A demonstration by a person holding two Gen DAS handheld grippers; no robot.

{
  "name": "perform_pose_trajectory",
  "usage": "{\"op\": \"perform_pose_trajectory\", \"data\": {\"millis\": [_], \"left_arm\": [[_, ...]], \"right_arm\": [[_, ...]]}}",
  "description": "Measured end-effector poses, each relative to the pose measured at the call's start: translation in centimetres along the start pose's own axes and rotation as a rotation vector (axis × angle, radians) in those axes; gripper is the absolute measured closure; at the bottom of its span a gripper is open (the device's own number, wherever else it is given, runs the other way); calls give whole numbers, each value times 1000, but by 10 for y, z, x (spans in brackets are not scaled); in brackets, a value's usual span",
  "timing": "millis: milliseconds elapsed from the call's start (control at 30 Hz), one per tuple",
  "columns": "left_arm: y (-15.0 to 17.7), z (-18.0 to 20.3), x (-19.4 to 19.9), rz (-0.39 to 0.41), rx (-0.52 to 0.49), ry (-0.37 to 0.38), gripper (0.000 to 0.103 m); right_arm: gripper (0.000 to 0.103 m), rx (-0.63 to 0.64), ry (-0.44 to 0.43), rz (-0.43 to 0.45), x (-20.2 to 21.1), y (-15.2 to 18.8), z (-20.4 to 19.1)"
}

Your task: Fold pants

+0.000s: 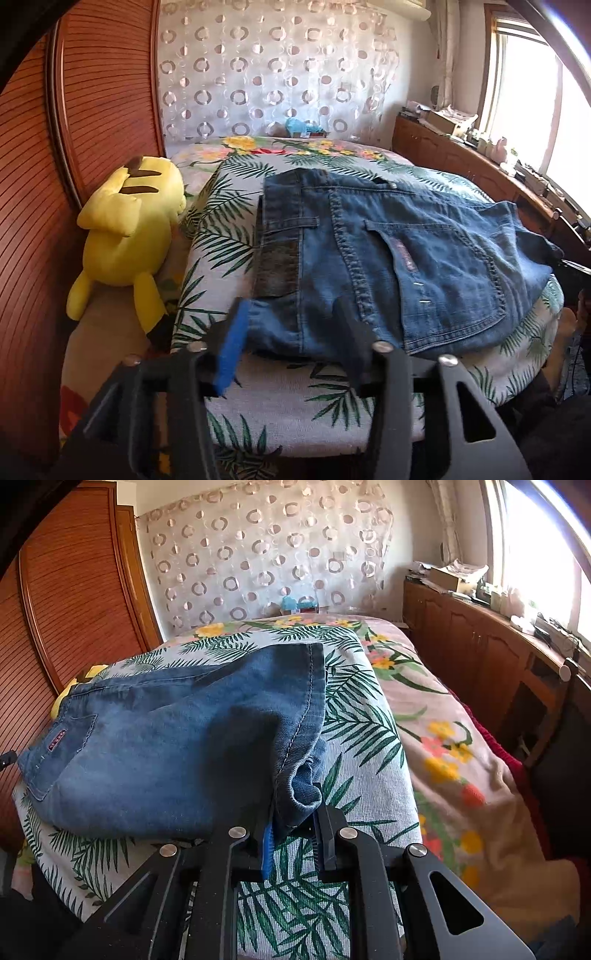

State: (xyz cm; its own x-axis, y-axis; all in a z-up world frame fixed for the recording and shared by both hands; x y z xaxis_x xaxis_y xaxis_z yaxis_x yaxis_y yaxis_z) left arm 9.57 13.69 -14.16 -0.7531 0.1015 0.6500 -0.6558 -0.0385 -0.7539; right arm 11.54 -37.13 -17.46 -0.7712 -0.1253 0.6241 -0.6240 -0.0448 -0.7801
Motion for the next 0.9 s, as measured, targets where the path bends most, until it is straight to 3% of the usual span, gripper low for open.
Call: {"op": "perform_pose_trajectory", "data": {"millis": [33,100,133,400,500,800,900], "left_arm": [[-1,2,0,0,-6,3,50],[-2,6,-1,4,-16,-9,30],[-4,10,-1,12,-21,-6,26],[-18,44,-6,34,-50,63,13],[-26,60,-15,48,-67,73,1],[-40,106,-45,46,-85,157,1],[-41,120,-53,37,-109,151,1]], "right_arm": [[88,1,-2,2,-2,3,1],[85,2,-1,1,-2,5,2],[85,3,0,-4,-3,6,3],[84,6,-10,0,3,6,1],[84,8,-13,0,4,6,1],[77,-8,-12,24,12,4,4],[77,-16,-14,24,11,4,5]]}}
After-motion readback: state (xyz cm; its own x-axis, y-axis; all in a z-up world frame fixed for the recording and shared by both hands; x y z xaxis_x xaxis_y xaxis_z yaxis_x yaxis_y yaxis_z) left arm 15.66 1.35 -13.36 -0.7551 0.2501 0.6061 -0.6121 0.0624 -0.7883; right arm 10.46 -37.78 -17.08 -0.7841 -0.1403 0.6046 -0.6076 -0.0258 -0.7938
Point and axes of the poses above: each gripper's, at about its wrist camera, not at the fingertips, and x roughly against the way its jaws point, z to its right, y to its underside, the point moved 9 cm from there along -x, roughly the way its jaws point, and after that the axes turned 3 degrees about y, right-handed, at the moved point
